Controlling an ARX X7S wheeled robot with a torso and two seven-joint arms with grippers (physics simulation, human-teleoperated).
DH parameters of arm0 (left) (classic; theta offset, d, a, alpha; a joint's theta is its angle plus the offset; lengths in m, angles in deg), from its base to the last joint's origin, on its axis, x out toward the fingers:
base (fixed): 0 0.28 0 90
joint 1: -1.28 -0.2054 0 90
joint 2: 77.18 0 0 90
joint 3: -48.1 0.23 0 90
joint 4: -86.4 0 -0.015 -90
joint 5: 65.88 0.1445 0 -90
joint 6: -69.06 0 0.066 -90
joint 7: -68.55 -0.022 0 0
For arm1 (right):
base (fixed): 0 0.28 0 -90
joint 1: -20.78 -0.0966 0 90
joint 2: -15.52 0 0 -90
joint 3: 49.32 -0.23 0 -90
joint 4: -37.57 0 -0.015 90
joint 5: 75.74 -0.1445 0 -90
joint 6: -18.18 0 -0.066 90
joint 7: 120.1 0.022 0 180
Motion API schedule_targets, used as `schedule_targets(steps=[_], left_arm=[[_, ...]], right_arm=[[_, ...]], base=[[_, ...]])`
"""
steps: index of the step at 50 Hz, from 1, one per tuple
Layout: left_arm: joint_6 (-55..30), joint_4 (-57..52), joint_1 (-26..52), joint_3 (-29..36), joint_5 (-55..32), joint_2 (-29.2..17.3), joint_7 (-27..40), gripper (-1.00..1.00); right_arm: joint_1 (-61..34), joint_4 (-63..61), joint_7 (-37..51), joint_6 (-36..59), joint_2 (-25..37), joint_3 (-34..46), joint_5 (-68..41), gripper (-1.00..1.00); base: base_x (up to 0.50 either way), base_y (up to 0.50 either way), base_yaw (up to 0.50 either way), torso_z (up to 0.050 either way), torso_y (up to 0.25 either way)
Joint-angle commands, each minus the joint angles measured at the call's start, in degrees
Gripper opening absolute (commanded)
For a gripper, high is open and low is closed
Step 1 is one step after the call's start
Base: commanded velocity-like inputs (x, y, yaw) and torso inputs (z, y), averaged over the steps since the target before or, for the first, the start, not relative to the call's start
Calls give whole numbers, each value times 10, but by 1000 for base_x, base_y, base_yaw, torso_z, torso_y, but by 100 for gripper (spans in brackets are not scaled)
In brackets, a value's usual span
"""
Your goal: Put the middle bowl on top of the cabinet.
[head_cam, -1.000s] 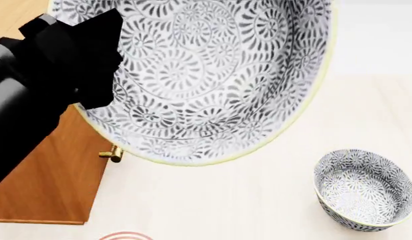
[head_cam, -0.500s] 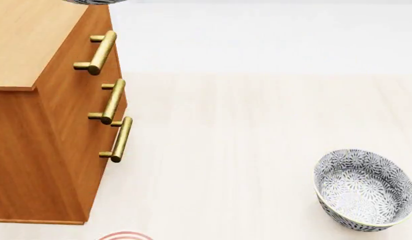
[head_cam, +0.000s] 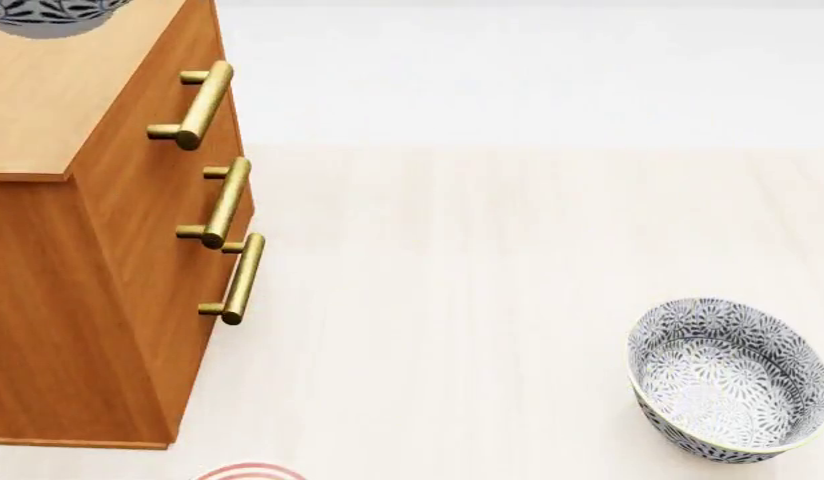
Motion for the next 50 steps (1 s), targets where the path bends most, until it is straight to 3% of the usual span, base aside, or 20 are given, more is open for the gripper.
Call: schedule_targets(steps=[1, 15, 21, 50], left_arm=[[37, 91, 9, 38, -34, 3, 13, -100], [103, 109, -27, 25, -46, -11, -17, -100], [192, 68, -57, -6, -37, -30, -57, -100], [164, 141, -142, -2, -41, -14, -137, -100]], right_arm=[[0, 0, 3, -1, 0, 4, 5, 100], [0, 0, 1, 0, 0, 6, 6, 100], [0, 0, -1, -1, 0, 4, 5, 100], [0, 0, -8, -3, 0, -15, -11, 100]], base=[[0, 0, 0, 0, 0], [0, 0, 0, 0, 1], [0, 0, 0, 0, 0], [0, 0, 0, 0, 0]])
